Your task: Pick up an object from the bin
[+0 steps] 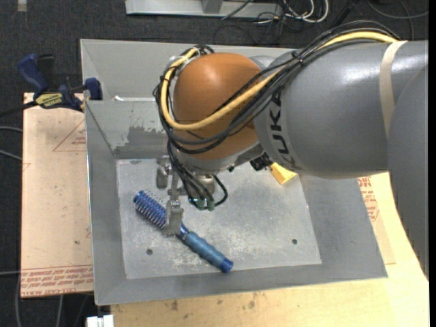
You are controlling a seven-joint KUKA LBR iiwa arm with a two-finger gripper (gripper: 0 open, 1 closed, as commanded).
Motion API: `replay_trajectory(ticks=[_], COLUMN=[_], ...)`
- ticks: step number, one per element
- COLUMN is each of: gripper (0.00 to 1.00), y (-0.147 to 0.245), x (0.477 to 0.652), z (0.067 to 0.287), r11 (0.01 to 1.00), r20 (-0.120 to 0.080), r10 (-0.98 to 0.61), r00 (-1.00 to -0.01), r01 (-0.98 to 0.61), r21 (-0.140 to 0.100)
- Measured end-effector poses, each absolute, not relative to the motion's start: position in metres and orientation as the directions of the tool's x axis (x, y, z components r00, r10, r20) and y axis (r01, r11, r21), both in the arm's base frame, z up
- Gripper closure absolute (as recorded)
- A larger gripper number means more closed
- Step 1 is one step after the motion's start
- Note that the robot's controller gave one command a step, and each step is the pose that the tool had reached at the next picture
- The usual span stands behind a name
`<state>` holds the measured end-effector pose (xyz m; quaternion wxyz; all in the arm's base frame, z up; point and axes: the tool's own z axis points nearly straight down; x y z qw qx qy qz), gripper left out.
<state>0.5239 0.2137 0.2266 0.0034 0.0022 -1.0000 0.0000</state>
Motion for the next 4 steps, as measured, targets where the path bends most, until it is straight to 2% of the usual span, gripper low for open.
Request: replay_trajectory(ticks=[1,2,3,4], gripper=[0.00,0.00,0.00,0.00], y=[0.177,0.182,0.183,0.169], x=[0.549,0.540,0.532,0.535], z=[0.065,0.100,0.099,0.068], r11=[0.987,0.945,0.762,0.711], r20=[0.006,-0.001,0.002,0.003], r10=[0.159,0.326,0.648,0.703], r00=[-0.987,-0.945,-0.762,-0.711], r01=[0.159,0.326,0.648,0.703], r21=[-0.002,0.003,-0.001,-0.002])
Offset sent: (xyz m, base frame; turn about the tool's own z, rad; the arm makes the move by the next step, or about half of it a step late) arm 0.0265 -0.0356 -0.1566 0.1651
